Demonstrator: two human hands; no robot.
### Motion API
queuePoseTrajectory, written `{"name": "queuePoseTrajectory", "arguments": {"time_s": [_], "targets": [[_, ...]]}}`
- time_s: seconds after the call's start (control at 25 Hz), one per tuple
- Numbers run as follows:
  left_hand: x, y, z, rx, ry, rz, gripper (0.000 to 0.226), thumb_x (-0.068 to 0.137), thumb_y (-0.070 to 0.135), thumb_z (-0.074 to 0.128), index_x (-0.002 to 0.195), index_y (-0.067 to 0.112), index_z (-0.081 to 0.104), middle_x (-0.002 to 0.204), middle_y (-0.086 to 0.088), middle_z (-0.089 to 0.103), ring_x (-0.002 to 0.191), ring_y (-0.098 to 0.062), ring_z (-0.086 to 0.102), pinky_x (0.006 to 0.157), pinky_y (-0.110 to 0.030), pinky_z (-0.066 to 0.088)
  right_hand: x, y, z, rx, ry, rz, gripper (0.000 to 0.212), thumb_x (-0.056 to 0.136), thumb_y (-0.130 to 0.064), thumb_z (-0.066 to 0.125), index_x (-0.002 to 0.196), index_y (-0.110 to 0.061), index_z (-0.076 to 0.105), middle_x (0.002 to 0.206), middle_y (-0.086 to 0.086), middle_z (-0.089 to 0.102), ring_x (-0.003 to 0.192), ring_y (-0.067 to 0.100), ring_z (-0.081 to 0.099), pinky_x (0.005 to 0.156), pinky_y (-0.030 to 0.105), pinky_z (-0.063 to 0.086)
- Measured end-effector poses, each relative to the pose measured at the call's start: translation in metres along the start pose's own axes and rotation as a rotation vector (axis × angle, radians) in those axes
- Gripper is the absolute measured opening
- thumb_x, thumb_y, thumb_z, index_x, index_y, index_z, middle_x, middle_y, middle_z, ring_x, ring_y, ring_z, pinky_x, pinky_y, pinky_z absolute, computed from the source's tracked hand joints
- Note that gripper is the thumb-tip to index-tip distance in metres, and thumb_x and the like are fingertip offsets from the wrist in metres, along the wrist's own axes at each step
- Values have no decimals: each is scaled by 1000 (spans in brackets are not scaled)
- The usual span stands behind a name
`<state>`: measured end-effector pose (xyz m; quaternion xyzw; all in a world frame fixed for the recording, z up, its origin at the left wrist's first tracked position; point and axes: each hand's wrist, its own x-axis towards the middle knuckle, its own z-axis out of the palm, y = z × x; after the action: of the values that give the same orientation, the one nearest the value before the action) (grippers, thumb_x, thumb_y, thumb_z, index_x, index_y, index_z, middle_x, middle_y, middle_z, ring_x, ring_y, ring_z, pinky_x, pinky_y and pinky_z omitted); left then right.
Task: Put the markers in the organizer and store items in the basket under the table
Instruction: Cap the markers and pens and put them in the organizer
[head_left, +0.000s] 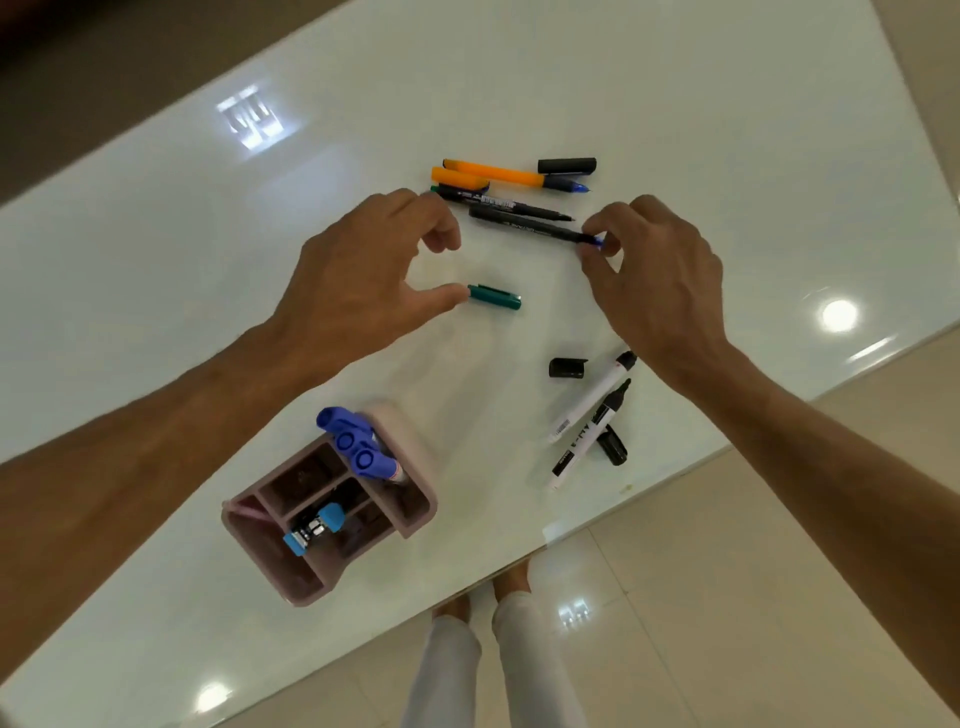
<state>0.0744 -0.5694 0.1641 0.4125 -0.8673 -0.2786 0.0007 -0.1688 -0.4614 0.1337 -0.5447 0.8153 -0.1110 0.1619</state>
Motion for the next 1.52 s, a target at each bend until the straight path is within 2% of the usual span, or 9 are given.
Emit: {"name": "queuePoseTrajectory", "arguments": {"time_s": [0.28,0.52,0.64,0.76,0.88,1.0,1.16,1.36,1.52], "targets": [[40,-17,-6,-57,200,-81,21,100,43,62,115,28,65,111,9,68,98,-16,64,81,-34,52,19,5,-38,100,65,-69,25,100,-30,62,121,-22,73,110,0,65,81,6,50,70,28,42],[59,-8,8,-13,132,-67,27,101,41,66,121,24,71,115,-2,71,108,-23,63,87,-37,50,80,-53,-26,-249,-108,-305,25,101,-21,59,120,-13,74,120,8,59,115,27,56,62,33,38],[60,-6,6,21,93,-60,30,99,39,70,122,21,72,117,-4,72,107,-26,65,85,-41,52,75,-65,-10,-410,-247,-331,15,97,-5,55,104,-5,69,113,10,57,107,30,54,52,29,17],[58,-9,4,5,1,-121,31,91,40,78,113,20,72,110,-1,69,101,-23,63,80,-40,50,69,-75,-24,-371,-225,-226,8,95,-11,56,99,-9,63,99,6,50,93,28,51,54,30,20],[48,-8,0,-106,-33,-199,30,87,42,81,107,21,73,103,3,69,94,-22,66,82,-41,54,62,-77,-55,-195,-40,-70,22,94,-29,57,109,-15,64,92,-1,59,82,26,56,66,34,38],[31,2,-18,-356,10,-292,25,84,43,84,102,27,77,96,8,75,90,-15,70,79,-16,53,35,-67,-97,495,150,168,23,83,-28,70,100,-12,68,78,3,75,64,12,68,60,30,53],[-1,36,-50,-603,-151,-376,24,78,42,88,97,30,78,83,8,78,77,-10,75,74,-22,64,-28,-54,-135,1143,5,467,9,90,-14,81,86,-11,74,76,8,79,57,15,64,56,26,50],[-41,74,-71,-714,-356,-257,36,91,40,70,125,48,68,87,1,80,66,-13,69,64,-29,63,-101,-45,-152,1191,-14,521,5,92,-16,75,92,-14,81,83,10,81,65,19,72,62,24,58],[-63,87,-67,-707,-553,-259,32,105,38,50,134,49,58,86,0,78,87,-9,74,84,-23,54,-134,-44,-156,1082,-9,464,12,87,-21,75,95,-14,80,82,8,81,63,22,73,60,26,59]]}}
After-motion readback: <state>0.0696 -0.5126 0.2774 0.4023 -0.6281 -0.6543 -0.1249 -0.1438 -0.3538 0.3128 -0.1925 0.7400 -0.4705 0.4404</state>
